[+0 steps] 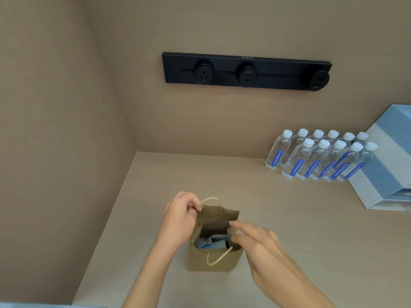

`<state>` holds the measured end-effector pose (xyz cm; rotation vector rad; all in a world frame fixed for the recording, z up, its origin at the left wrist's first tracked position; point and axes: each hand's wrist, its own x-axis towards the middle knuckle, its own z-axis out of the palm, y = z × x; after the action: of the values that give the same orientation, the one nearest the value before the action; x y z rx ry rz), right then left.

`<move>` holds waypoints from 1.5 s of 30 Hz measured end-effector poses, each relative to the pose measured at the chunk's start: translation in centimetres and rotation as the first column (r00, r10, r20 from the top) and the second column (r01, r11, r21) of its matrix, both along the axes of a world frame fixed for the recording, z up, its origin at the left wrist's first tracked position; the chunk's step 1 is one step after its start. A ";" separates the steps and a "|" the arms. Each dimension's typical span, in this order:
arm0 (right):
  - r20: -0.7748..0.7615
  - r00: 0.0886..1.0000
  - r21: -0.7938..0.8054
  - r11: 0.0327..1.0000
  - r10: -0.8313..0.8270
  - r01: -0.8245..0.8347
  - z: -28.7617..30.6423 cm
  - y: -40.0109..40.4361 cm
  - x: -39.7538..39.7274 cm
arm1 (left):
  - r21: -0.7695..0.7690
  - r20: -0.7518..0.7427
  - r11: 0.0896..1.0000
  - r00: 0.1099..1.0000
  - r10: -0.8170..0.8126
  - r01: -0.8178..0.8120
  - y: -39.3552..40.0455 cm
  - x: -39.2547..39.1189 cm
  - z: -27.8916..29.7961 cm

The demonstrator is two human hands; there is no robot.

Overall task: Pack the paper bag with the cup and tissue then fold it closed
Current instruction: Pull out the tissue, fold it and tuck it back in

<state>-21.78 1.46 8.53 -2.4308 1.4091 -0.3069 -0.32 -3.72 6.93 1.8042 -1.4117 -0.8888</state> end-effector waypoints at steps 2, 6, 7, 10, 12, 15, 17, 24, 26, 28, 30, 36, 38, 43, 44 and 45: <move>0.043 0.991 0.074 0.990 -0.127 0.124 0.6 -0.7 1.1 | -0.018 0.044 0.999 0.998 -0.038 0.039 0.5 -0.2 -0.4; -0.116 0.971 0.091 0.971 -0.209 0.220 0.5 -2.0 3.6 | 0.097 0.134 0.993 0.988 -0.073 0.060 1.5 -1.0 -0.8; -0.130 0.967 0.115 0.965 -0.221 0.236 0.3 -2.0 4.1 | 0.163 0.170 0.985 0.982 -0.086 0.058 1.8 -1.2 -0.9; -0.148 0.946 0.184 0.931 -0.289 0.313 -0.4 -2.0 4.9 | 0.355 0.343 0.935 0.933 -0.104 -0.026 3.0 -1.8 -0.3; -0.164 0.926 0.183 0.911 -0.341 0.368 -0.4 -1.9 4.7 | 0.323 0.414 0.944 0.907 -0.077 -0.067 3.9 -1.8 0.3; -0.179 0.918 0.190 0.903 -0.355 0.386 -0.6 -1.8 3.4 | 0.274 0.423 0.960 0.903 -0.077 -0.047 4.8 -0.7 -0.2; -0.157 0.920 0.197 0.901 -0.359 0.385 -0.6 -1.7 2.5 | 0.272 0.360 0.962 0.931 -0.066 -0.037 5.2 -0.4 -0.6; -0.180 0.984 -0.042 0.999 0.018 -0.026 -0.1 -1.2 2.3 | 0.264 0.305 0.964 0.946 -0.104 0.021 5.8 -1.4 -0.3; -0.227 0.937 -0.039 0.959 0.264 -0.280 -0.2 -1.3 2.7 | 0.261 0.302 0.965 0.946 -0.119 0.038 5.7 -1.5 -0.2; -0.428 0.803 -0.042 0.878 0.415 -0.477 -0.4 -1.9 3.2 | 0.247 0.295 0.968 0.949 -0.112 0.038 5.8 -1.2 -0.4; -0.599 0.675 0.174 0.893 0.431 -0.416 0.0 -2.7 3.9 | 0.222 0.288 0.974 0.951 -0.114 0.050 6.0 -1.0 -0.5; -0.639 0.675 0.446 0.893 0.368 -0.065 -2.4 -5.0 7.1 | 0.198 0.255 0.974 0.953 -0.163 0.113 6.8 -0.7 -1.2; -0.616 0.712 0.549 0.832 0.336 0.082 -3.5 -6.0 7.9 | 0.199 0.239 0.973 0.958 -0.161 0.114 6.9 -0.3 -1.5; -0.516 0.850 0.577 0.776 0.107 0.253 -5.4 -7.2 8.6 | 0.211 0.170 0.971 0.974 -0.151 0.114 6.9 0.1 -1.7; -0.455 0.889 0.562 0.791 0.051 0.243 -5.6 -7.0 8.5 | 0.208 0.163 0.971 0.975 -0.149 0.113 6.9 0.1 -1.7; -0.409 0.913 0.552 0.800 0.015 0.234 -5.9 -6.8 8.5 | 0.207 0.158 0.972 0.977 -0.145 0.111 6.9 0.1 -1.8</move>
<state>-13.32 -5.30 2.65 -1.9375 1.5138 0.5679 -0.23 3.15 5.16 1.9957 -1.6133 -0.9882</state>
